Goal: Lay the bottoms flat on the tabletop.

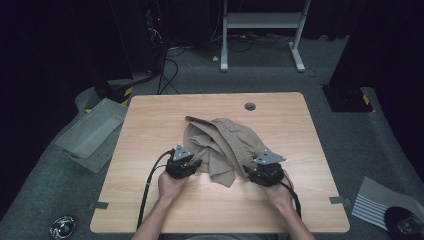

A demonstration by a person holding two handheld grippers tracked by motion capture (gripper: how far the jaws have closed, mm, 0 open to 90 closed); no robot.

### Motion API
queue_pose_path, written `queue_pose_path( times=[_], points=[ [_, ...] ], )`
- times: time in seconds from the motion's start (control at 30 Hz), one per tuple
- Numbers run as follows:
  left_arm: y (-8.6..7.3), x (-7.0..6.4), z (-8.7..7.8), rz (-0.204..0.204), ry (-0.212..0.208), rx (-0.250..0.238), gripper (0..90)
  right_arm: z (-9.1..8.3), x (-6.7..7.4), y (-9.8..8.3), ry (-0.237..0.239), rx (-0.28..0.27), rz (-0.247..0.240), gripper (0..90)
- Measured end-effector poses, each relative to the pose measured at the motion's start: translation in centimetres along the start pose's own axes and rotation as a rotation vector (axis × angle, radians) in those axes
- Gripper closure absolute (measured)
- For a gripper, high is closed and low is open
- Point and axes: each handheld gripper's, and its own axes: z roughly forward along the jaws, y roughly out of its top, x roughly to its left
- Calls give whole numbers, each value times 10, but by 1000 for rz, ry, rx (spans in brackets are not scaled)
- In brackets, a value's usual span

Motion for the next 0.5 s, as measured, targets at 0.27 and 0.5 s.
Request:
queue_pose_path(
  times=[0.27,0.5],
  points=[
    [0,3,1,-11,-19,24,776,37,-1,-6,-6,112,61,424],
    [0,2,0,-1,-26,25,841,34,-20,-7,16,120,121,685]
  ],
)
